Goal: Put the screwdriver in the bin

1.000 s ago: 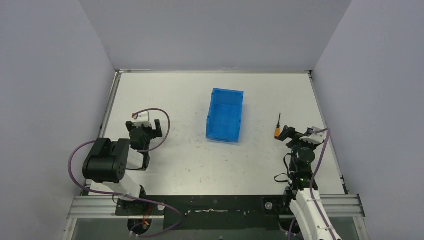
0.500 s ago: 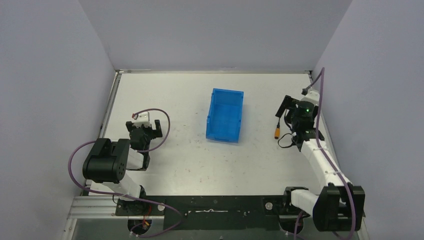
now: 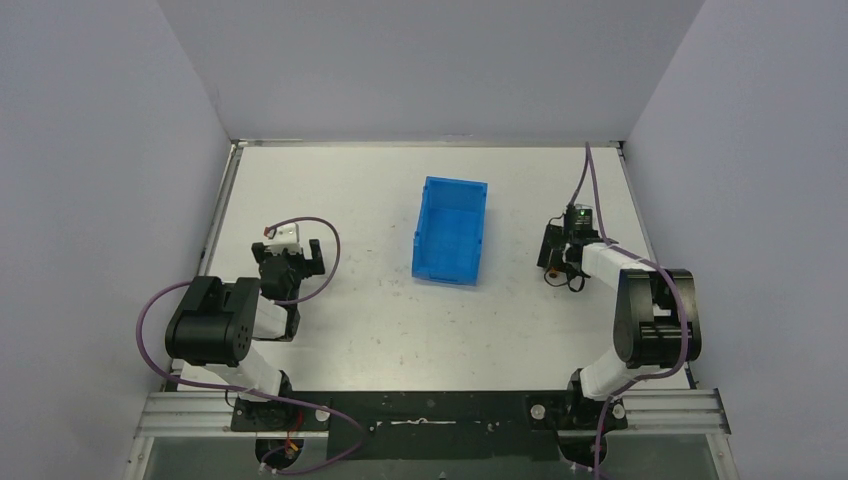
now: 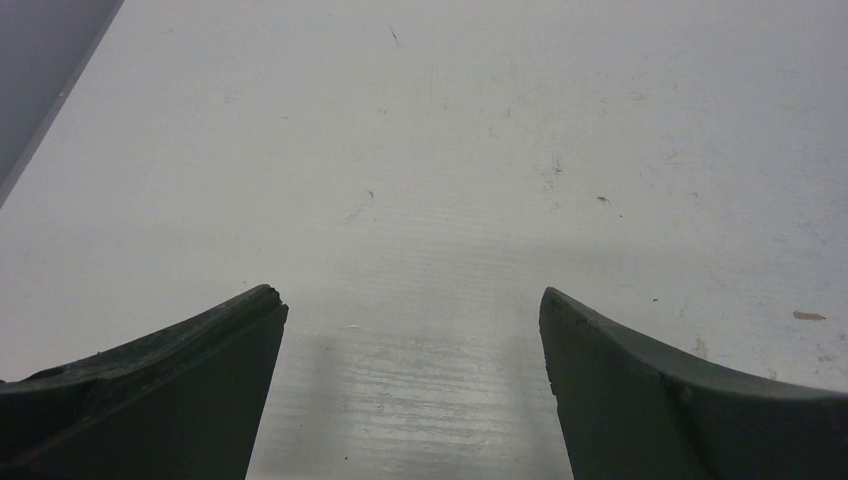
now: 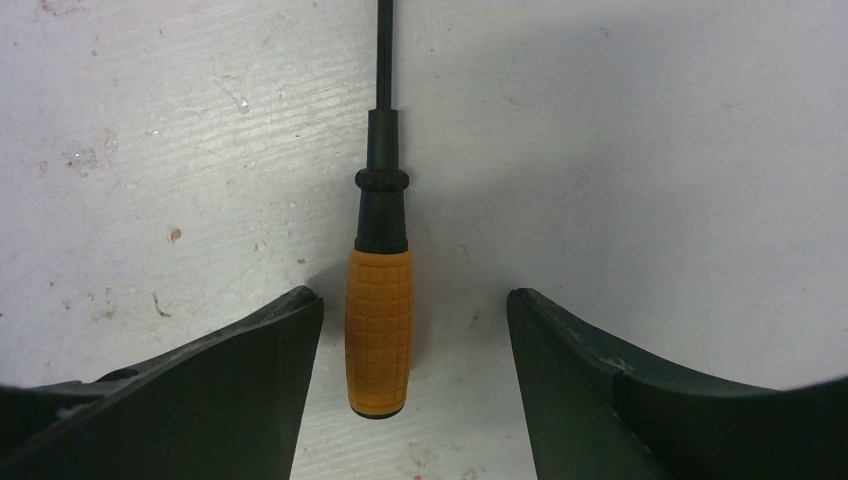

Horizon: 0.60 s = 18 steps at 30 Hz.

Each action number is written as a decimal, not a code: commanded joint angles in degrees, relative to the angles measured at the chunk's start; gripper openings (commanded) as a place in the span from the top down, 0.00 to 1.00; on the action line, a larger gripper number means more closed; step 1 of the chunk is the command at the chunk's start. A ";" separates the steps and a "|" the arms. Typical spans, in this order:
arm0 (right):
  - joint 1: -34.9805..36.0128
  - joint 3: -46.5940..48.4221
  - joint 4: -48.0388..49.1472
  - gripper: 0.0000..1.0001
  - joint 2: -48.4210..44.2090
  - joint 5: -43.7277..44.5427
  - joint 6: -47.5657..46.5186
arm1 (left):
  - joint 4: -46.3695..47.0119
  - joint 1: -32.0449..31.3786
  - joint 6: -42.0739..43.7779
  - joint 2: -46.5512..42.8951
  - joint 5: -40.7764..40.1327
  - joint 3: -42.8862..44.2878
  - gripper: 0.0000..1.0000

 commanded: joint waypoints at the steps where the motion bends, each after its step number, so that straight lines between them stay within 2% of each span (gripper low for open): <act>1: 0.68 2.31 1.23 0.39 3.21 -0.15 -0.77 | 2.35 -0.19 -0.33 -0.40 -0.37 0.99 0.03; 3: 0.97 2.50 1.10 0.54 3.72 0.28 -0.94 | 2.37 -0.23 -0.37 -0.35 -0.37 1.02 0.03; 5: 1.16 2.88 0.70 0.77 3.62 0.50 -1.13 | 2.30 -0.26 -0.34 -0.42 -0.39 1.09 0.03; 7: 1.53 3.48 -0.10 0.95 2.95 0.92 -1.43 | 2.31 -0.20 -0.33 -0.42 -0.37 1.02 0.03; 8: 1.84 3.89 -0.80 1.00 2.37 1.25 -1.48 | 2.30 -0.23 -0.40 -0.40 -0.41 1.05 0.03; 18: 9.76 12.53 -12.30 1.00 -11.22 6.66 -0.08 | 2.32 -0.26 -0.33 -0.42 -0.37 1.05 0.03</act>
